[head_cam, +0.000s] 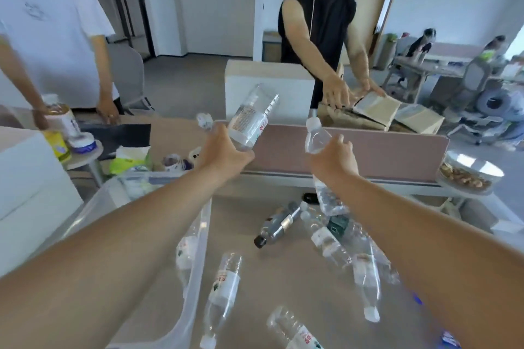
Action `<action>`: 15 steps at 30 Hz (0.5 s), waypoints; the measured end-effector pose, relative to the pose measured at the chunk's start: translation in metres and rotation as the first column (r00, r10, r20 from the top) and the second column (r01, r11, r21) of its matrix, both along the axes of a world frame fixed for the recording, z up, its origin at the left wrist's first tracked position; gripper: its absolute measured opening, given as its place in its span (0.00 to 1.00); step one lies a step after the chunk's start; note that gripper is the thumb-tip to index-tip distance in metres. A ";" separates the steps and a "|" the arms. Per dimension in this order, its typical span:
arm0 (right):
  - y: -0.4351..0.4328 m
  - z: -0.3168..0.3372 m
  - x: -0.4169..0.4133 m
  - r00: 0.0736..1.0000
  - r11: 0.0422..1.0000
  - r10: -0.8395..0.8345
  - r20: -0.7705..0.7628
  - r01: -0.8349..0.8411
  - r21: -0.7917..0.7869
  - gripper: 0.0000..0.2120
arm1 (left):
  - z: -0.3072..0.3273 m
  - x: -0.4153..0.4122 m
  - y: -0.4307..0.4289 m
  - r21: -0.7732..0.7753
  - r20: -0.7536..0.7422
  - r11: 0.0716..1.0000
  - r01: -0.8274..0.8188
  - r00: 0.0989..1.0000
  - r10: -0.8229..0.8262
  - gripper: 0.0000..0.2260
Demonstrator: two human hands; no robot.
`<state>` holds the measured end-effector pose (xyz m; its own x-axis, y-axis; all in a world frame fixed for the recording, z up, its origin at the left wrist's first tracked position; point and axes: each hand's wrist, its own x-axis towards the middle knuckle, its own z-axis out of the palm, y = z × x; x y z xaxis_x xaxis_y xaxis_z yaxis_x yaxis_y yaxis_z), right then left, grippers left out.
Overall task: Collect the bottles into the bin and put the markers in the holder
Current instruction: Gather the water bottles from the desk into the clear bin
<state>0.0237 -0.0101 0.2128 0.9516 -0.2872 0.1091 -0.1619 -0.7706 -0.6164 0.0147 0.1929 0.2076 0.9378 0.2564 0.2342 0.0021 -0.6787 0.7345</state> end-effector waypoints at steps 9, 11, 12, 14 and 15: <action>0.151 0.037 -0.004 0.972 0.966 0.221 0.076 -0.229 0.120 0.27 | 0.005 -0.032 0.153 -0.044 -0.073 0.966 -0.256 0.965 0.253 0.32; 0.186 0.021 -0.009 0.960 0.947 0.277 0.049 -0.281 0.158 0.27 | -0.025 -0.048 0.179 -0.062 -0.150 0.948 -0.313 0.942 0.301 0.33; 0.203 0.010 -0.011 0.953 0.936 0.303 0.028 -0.303 0.182 0.28 | -0.042 -0.057 0.190 -0.070 -0.188 0.942 -0.329 0.932 0.311 0.33; 0.231 -0.014 -0.015 0.940 0.921 0.340 -0.030 -0.326 0.211 0.28 | -0.075 -0.075 0.206 -0.052 -0.270 0.943 -0.330 0.913 0.305 0.33; 0.243 -0.028 -0.017 0.935 0.920 0.350 -0.064 -0.330 0.212 0.27 | -0.092 -0.082 0.212 -0.032 -0.306 0.945 -0.327 0.903 0.302 0.33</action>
<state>0.0069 0.2334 0.1843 0.9987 0.0494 -0.0150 0.0211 -0.6560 -0.7545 -0.0678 0.4046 0.1158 0.8284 0.5554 -0.0721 0.4287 -0.5460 0.7198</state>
